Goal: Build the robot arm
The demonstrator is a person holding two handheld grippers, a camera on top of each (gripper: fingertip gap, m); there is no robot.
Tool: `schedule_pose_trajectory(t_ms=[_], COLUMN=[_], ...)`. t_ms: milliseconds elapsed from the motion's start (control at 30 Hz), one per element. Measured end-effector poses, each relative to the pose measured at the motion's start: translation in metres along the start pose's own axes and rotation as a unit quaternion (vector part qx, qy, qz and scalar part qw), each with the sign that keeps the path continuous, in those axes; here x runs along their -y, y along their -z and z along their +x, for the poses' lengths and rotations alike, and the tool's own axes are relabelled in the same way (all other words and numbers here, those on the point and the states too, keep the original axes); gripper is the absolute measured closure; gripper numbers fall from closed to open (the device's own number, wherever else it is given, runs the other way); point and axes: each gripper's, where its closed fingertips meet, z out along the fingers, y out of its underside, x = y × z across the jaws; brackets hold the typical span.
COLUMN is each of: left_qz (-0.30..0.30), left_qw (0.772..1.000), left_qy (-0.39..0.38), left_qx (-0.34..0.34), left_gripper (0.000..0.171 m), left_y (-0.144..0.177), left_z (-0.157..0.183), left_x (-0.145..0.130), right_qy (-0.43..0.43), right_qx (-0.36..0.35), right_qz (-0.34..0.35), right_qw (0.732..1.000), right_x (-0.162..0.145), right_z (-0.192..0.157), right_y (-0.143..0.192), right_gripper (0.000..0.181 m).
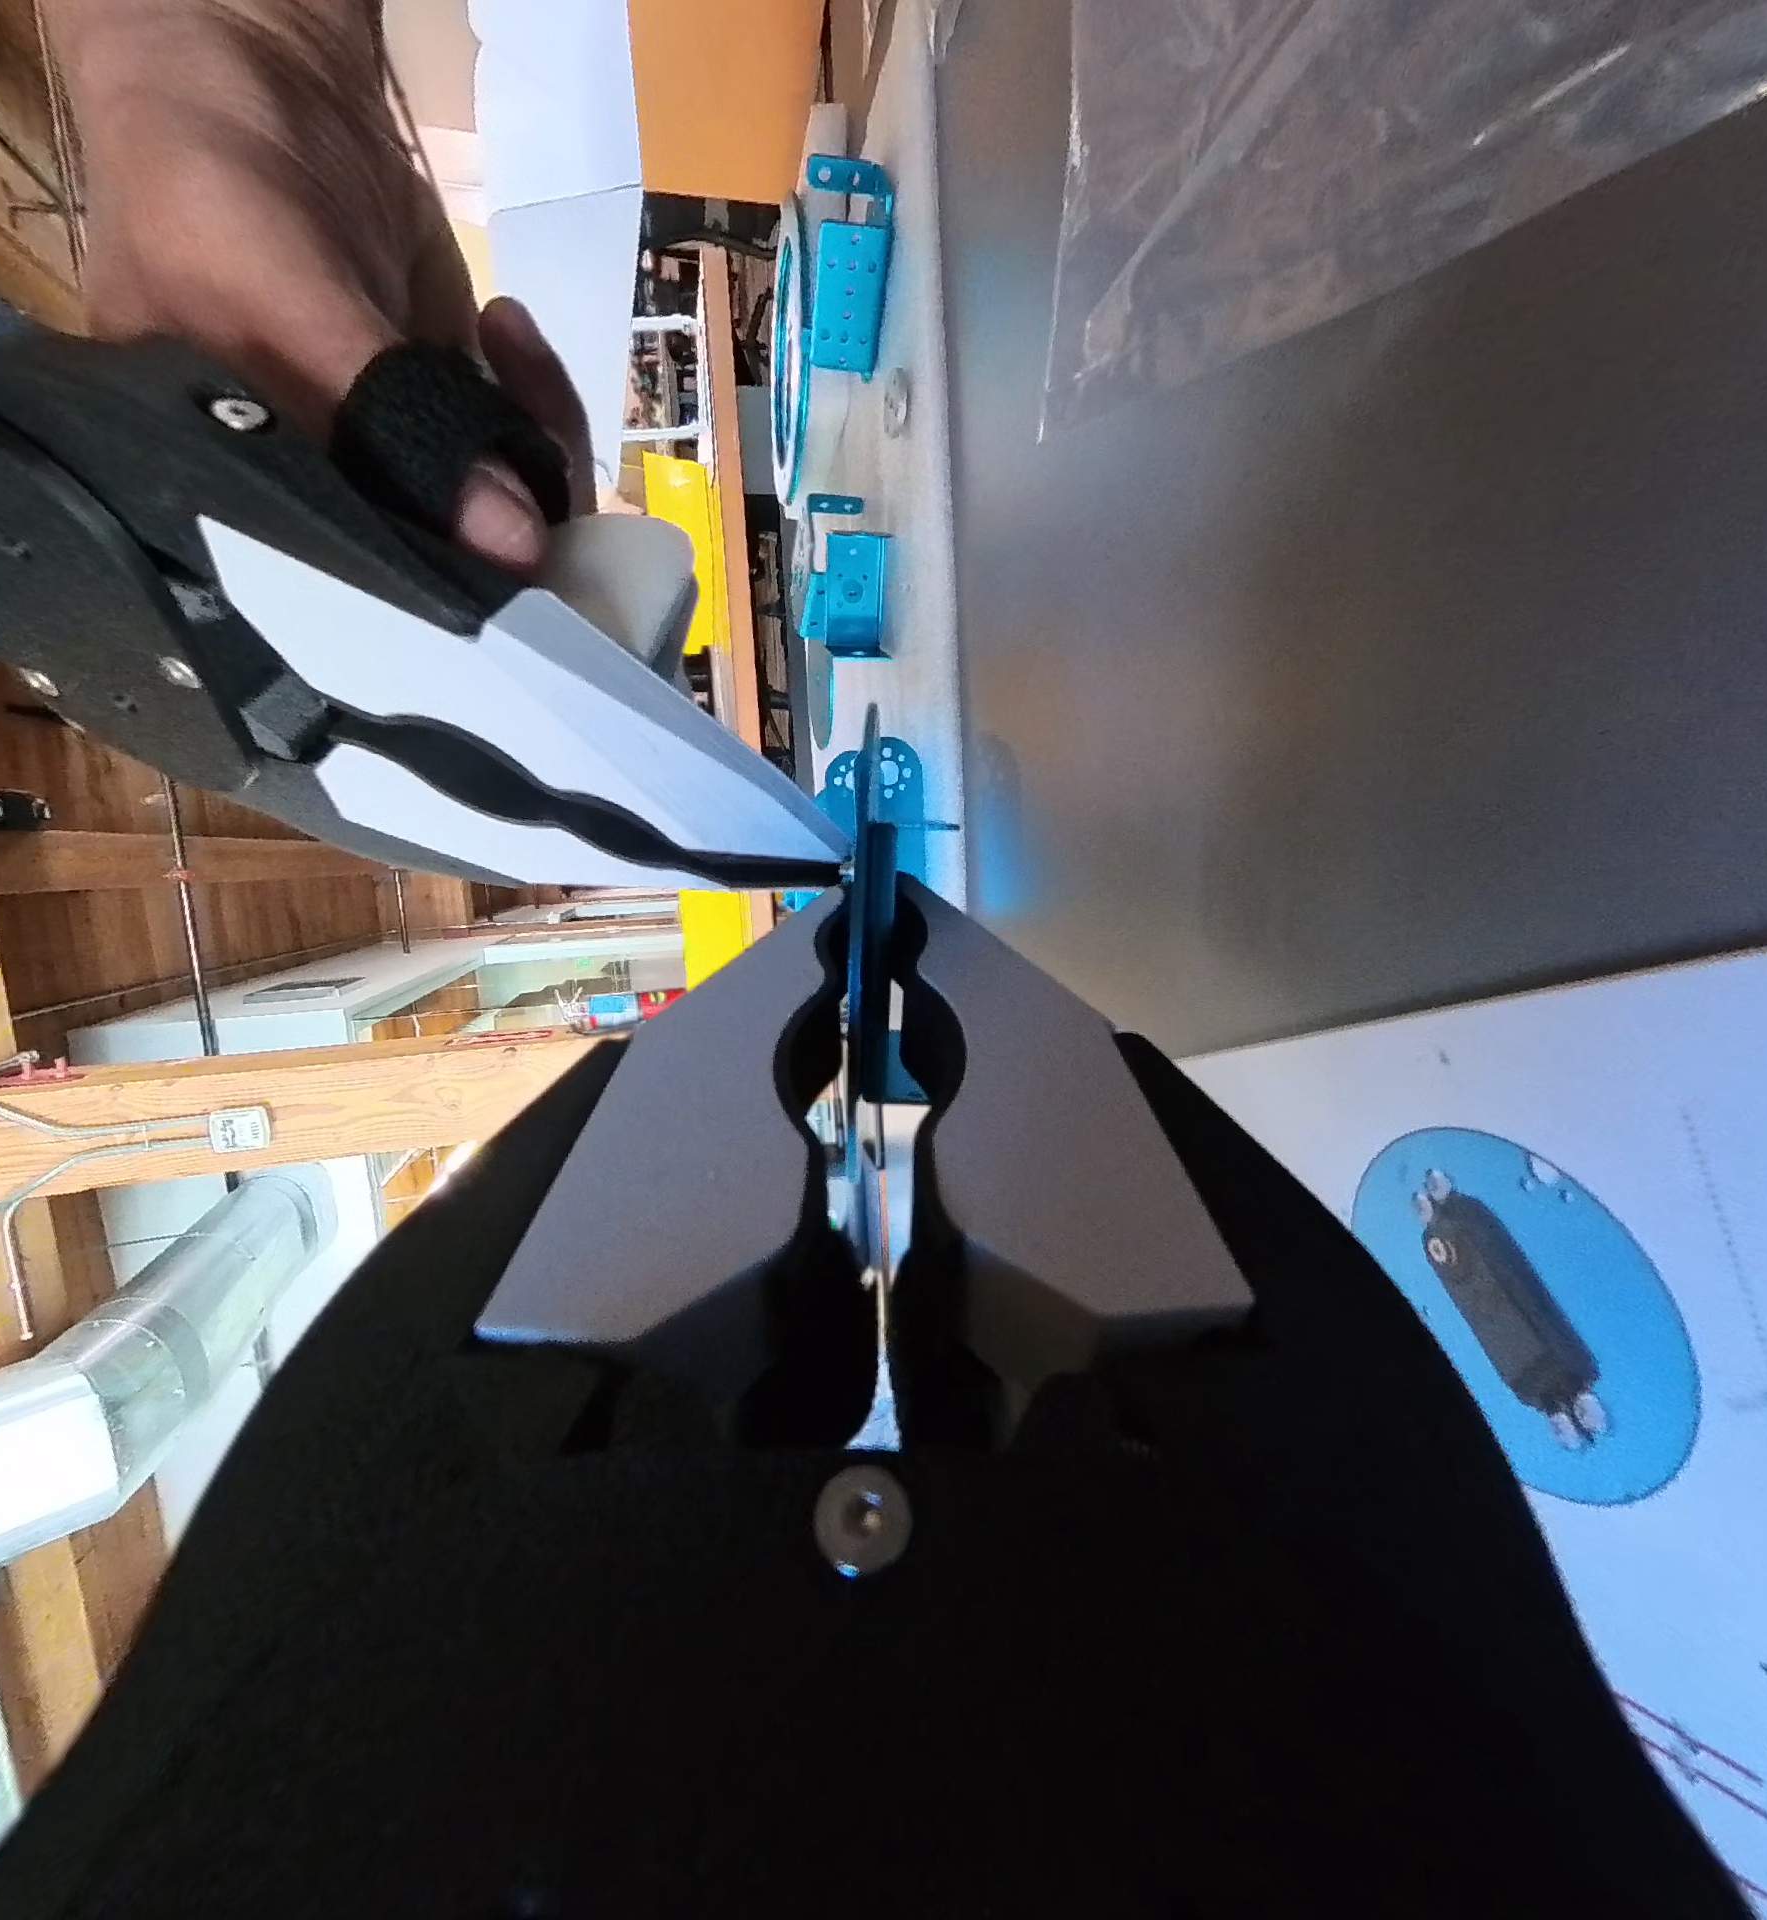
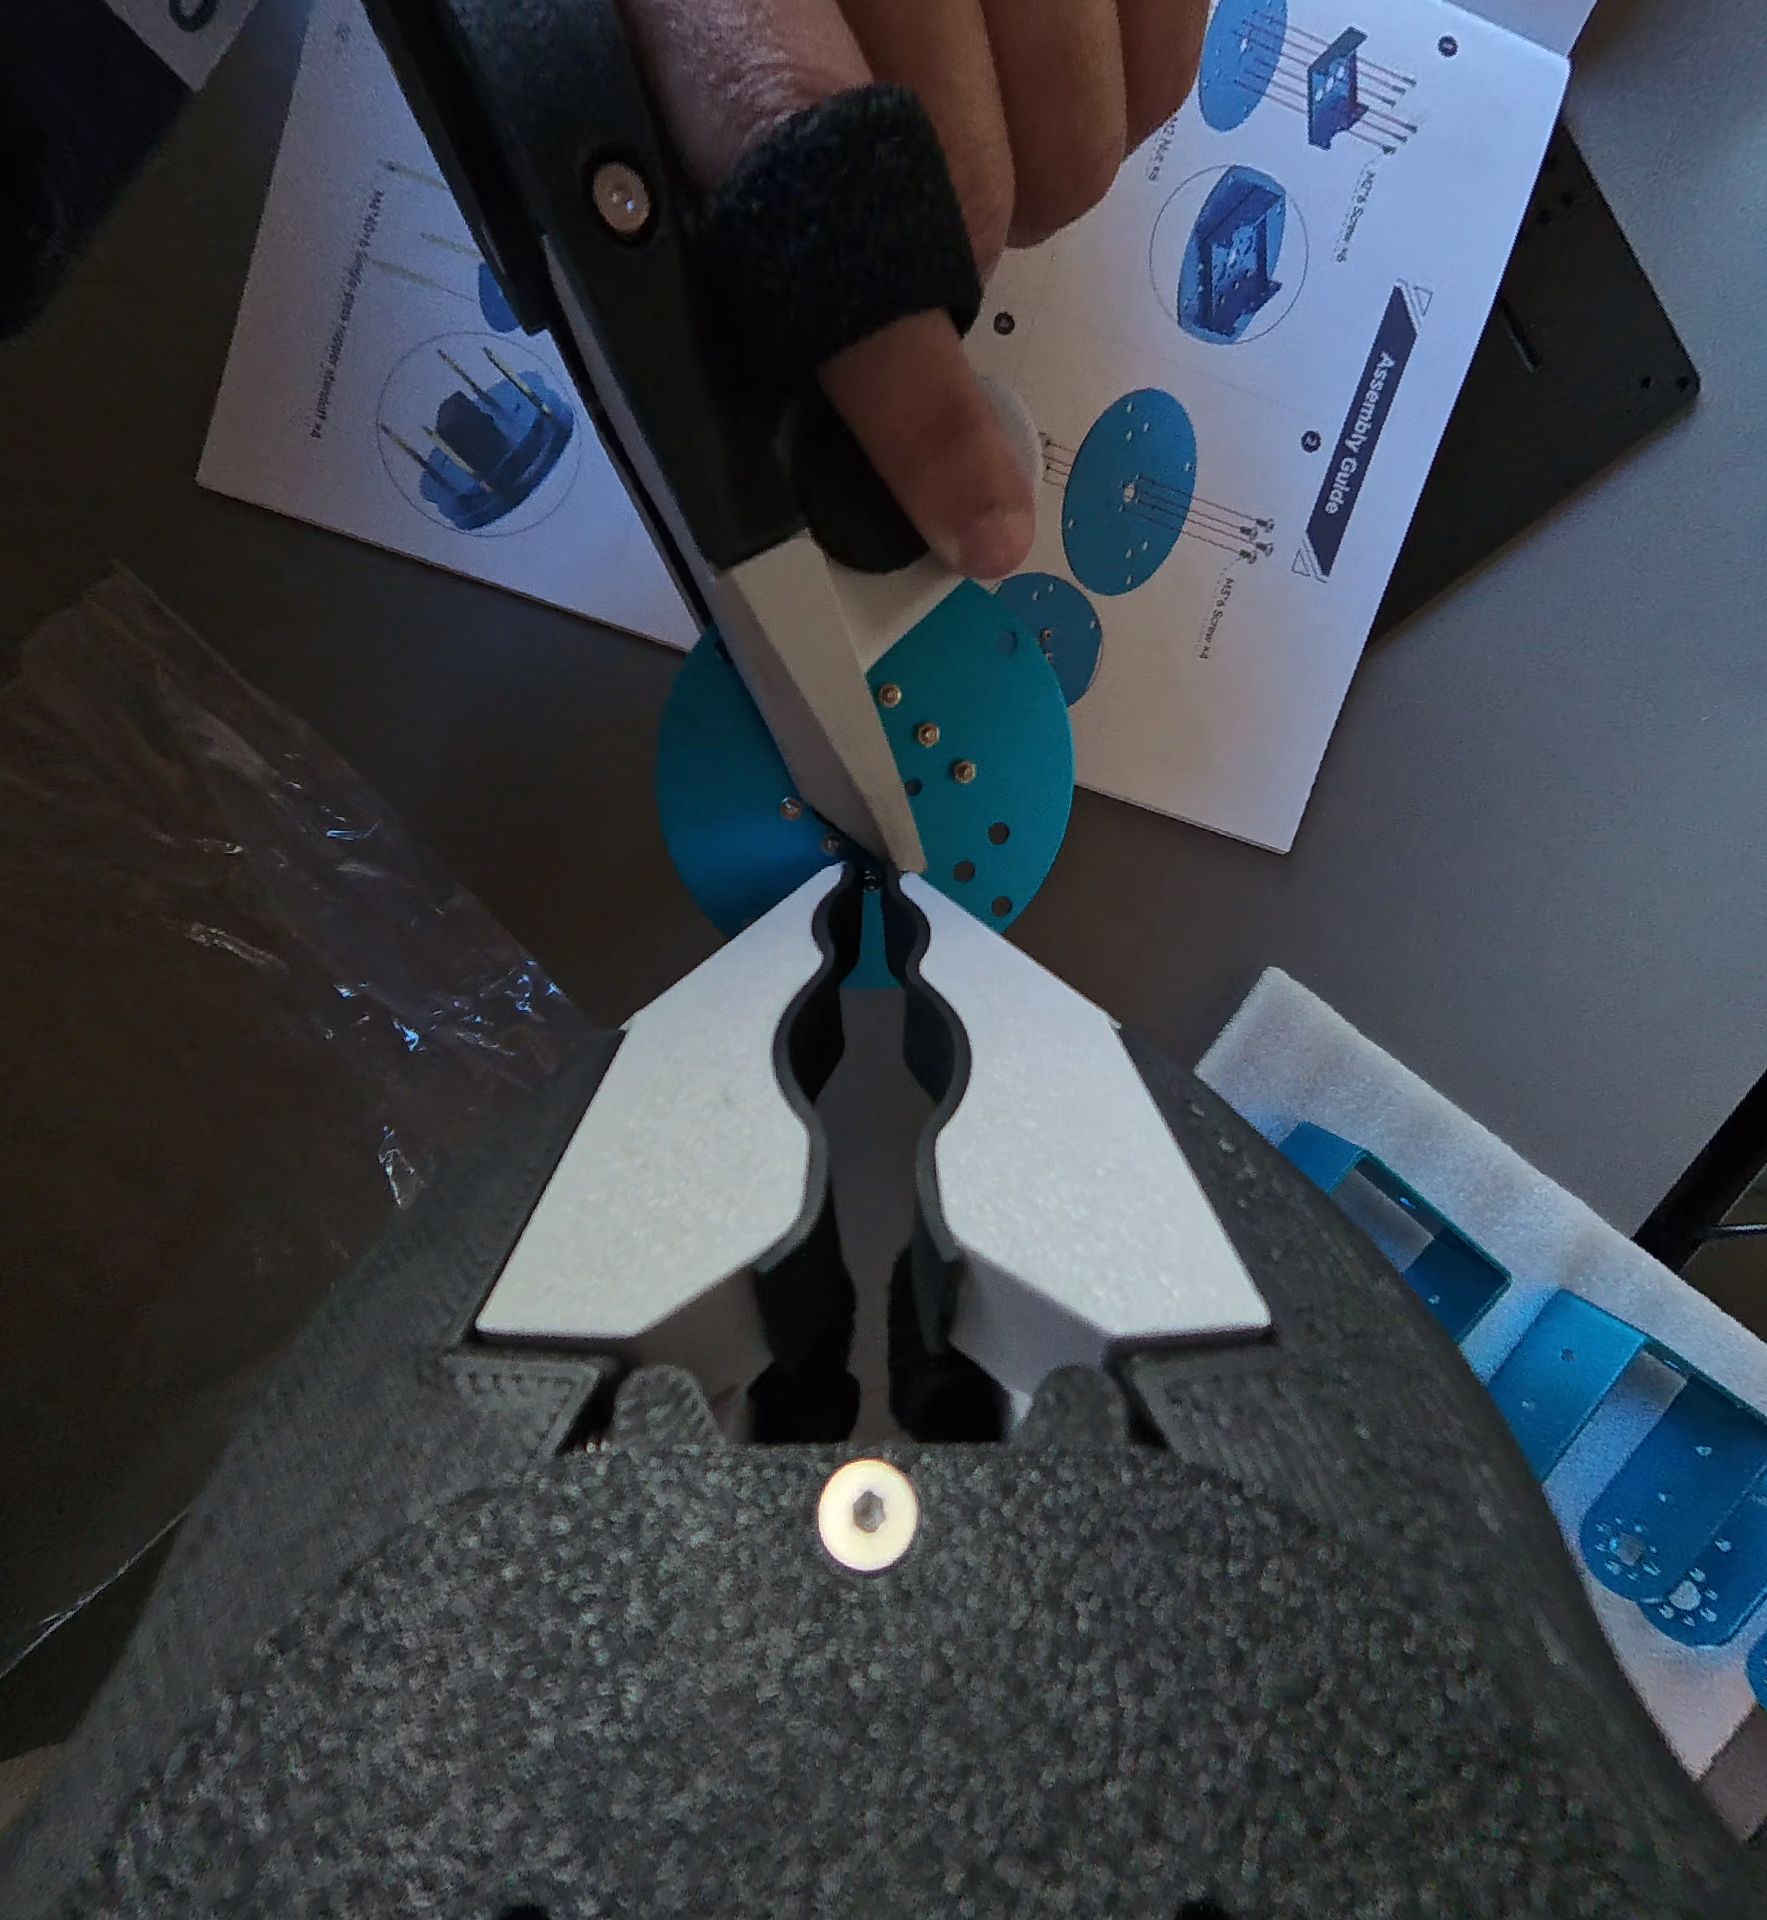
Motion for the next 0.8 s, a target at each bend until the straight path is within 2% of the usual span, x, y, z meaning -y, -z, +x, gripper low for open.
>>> schedule_pose_trajectory(t_ms=[300, 633, 800], left_qz=[-0.015, -0.062, -0.075], left_qw=[1.0, 0.998, 0.997], left_qy=[0.024, 0.008, 0.026], left_qx=[0.009, 0.005, 0.009], left_gripper=[0.17, 0.171, 0.17], left_y=[-0.003, -0.013, -0.014], left_z=[-0.005, 0.003, 0.0], left_x=[-0.008, -0.021, -0.027], right_qy=[-0.042, -0.142, -0.21], right_qx=[-0.015, -0.039, -0.053], right_qz=[0.012, -0.033, -0.027], right_qw=[0.999, 0.989, 0.976], right_x=[0.002, -0.006, -0.005], right_z=[0.011, 0.024, 0.03], right_y=[0.002, -0.008, -0.007], right_gripper=[0.178, 0.178, 0.178])
